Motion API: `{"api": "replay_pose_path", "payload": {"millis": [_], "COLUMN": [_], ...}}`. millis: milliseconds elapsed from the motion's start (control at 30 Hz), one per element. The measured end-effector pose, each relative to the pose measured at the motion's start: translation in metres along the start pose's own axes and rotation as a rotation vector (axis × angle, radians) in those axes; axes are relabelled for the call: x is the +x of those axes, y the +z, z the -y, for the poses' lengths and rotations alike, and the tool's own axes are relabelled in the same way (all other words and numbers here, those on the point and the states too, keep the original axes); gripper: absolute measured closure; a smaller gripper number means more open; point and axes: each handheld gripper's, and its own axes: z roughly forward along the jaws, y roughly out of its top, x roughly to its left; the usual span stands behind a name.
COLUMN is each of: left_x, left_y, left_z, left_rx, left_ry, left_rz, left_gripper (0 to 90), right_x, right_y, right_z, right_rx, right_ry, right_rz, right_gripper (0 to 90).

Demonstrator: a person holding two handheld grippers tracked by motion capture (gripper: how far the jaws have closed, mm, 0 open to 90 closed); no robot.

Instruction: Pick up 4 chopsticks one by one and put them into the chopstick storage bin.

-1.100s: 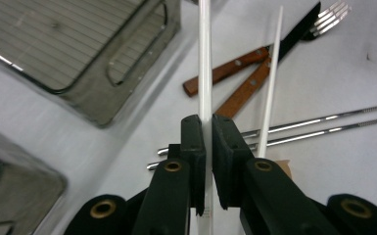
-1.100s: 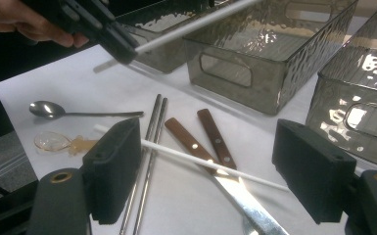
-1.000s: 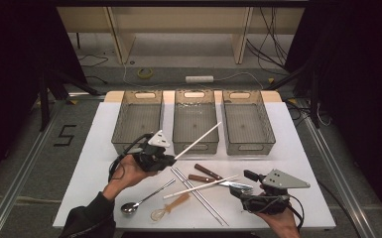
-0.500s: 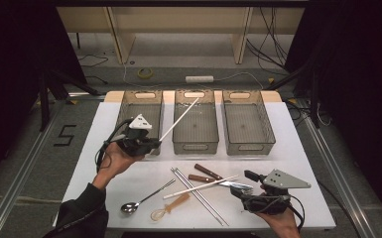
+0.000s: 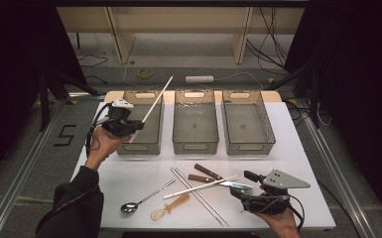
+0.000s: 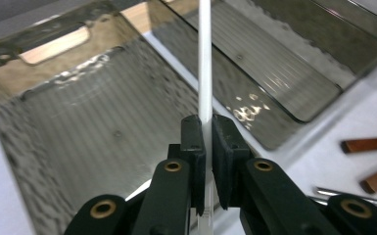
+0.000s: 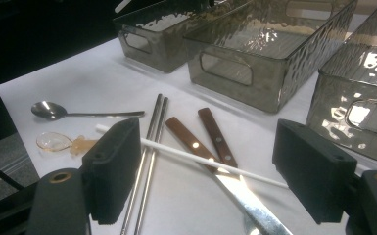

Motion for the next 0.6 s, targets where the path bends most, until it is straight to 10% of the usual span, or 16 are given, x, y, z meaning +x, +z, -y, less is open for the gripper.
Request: {"api": "replay_pose_path", "payload": {"millis": [600], "left_x": [0.042], "left_y": [0.022], "left_z": [0.005], "left_rx": [0.065], "left_ry": [-0.083], "left_rz": [-0.117], "left_gripper": [83.6], "right_x": [0.000], "right_y": [0.000], "right_z": [0.000], "right_rx": [0.002], "right_ry": [0.005], "right_rz": [-0.003], "right_gripper": [27.3]}}
